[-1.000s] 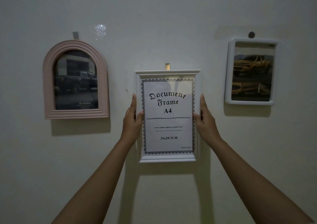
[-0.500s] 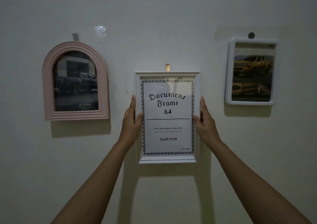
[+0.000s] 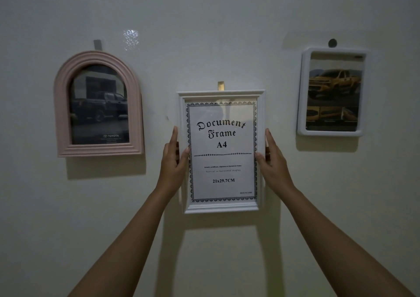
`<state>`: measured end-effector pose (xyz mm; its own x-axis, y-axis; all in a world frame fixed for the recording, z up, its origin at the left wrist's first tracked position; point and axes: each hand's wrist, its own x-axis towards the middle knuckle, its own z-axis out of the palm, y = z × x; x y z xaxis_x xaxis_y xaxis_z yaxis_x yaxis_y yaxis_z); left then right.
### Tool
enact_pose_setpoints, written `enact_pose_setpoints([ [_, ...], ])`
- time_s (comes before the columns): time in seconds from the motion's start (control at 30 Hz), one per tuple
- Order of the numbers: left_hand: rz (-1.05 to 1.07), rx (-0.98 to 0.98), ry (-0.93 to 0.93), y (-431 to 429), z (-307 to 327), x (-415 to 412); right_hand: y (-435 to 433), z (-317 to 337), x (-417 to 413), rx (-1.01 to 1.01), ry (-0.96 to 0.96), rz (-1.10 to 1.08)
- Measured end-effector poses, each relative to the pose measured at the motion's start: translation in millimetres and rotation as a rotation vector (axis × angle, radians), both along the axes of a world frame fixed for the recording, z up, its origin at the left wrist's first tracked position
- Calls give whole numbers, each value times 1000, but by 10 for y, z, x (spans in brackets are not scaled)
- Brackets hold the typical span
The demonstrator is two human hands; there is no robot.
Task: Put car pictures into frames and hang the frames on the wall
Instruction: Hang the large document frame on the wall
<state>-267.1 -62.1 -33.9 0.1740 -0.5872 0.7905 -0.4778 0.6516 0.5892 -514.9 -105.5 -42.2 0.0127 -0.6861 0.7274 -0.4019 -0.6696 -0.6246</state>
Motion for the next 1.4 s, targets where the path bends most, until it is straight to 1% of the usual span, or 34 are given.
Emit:
enact_pose_setpoints([
  [0.33,68,21,-12,-48,-41,61,11,-17,7,4,-5,-35],
  [0.8,79,52,-13,25,-47,61,57,-42,-37,15,-3,-38],
  [1.03,178,-65,13,205,-82,-38,204,-94,-113,56,12,-89],
  [1.17,250,-104,-33,359,-117,-239,414,-192,-281,95,94,-140],
  [1.27,182,-91,-70,467,-260,-487,616,-357,-516,152,152,-208],
  [1.4,27,-13,-150,599,-724,-963,913,-766,-965,306,261,-298],
])
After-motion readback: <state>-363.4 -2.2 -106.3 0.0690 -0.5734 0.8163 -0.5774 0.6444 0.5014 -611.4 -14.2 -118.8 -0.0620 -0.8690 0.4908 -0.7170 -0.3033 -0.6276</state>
